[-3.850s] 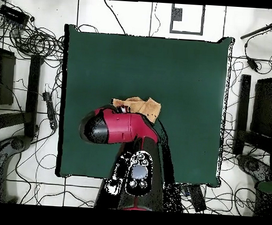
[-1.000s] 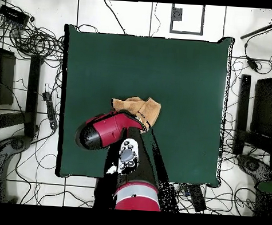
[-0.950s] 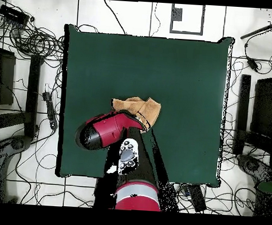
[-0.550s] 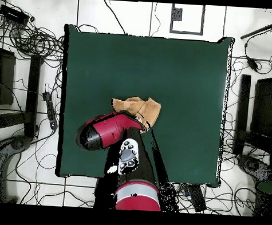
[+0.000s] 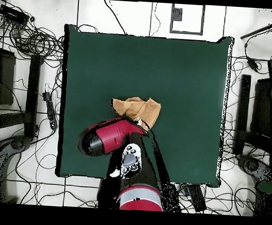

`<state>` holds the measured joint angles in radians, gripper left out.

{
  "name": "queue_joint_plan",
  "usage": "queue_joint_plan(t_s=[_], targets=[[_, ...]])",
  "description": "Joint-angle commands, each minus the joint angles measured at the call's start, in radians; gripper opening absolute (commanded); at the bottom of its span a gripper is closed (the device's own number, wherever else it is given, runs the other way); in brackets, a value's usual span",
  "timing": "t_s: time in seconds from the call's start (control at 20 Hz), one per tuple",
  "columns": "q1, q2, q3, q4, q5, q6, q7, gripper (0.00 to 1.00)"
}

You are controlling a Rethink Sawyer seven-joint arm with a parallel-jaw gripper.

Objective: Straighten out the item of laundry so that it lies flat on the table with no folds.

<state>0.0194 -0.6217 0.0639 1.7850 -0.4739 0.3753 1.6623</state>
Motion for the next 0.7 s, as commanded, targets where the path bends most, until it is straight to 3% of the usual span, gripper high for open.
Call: queue_joint_plan(t_s=[0.05,0.25,0.3,0.7], targets=[[-0.004,-0.012,0.082,0.097,-0.018,-0.052,0.074,1.00],[0.006,-0.011,0.069,0.093,-0.022,-0.073,0.091,1.00],[0.011,-0.010,0.062,0.094,-0.017,-0.065,0.096,0.00],[-0.001,-0.013,0.075,0.085,-0.020,-0.014,0.055,0.00]])
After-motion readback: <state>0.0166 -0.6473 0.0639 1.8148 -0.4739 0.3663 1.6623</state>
